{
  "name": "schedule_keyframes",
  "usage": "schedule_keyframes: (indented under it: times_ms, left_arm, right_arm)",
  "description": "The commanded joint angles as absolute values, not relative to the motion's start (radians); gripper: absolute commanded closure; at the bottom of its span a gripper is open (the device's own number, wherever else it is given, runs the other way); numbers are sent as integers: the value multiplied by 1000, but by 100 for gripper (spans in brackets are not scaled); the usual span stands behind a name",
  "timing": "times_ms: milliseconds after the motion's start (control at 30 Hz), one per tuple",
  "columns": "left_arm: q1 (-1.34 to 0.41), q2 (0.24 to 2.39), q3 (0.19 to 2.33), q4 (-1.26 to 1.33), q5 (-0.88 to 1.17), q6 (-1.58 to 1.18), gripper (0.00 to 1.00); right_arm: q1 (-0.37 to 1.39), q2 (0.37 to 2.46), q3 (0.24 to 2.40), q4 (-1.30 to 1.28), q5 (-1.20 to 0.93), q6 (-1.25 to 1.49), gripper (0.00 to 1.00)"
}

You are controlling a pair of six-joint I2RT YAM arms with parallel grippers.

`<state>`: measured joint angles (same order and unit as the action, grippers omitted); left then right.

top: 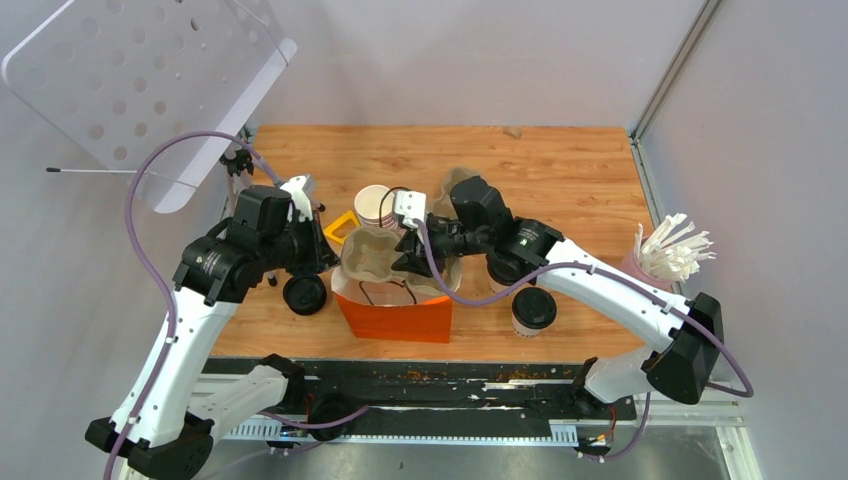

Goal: Pack the takeout coffee

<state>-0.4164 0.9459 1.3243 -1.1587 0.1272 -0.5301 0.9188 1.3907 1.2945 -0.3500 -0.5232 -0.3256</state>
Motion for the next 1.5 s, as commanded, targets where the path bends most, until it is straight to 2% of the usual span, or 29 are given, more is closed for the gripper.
schedule_keyframes:
  times_ms: [0,300,933,1467]
  left_arm:
    - [-411,948,1338,-1131,146,-508,100]
    - [-412,949,1313,-1094,204,-515,100]
    - [-411,962,1339,-1123,171,-481,100]
    - [-411,937,1288,-1061,253,-541,100]
  right_arm:
    - [938,1414,1323,-379,-519,-364,64]
    - [964,1450,1333,-407,-492,-400,64]
    - [992,1455,1336,-512,-451,-462,64]
    - [1011,1517,1332,-520,-391,-469,64]
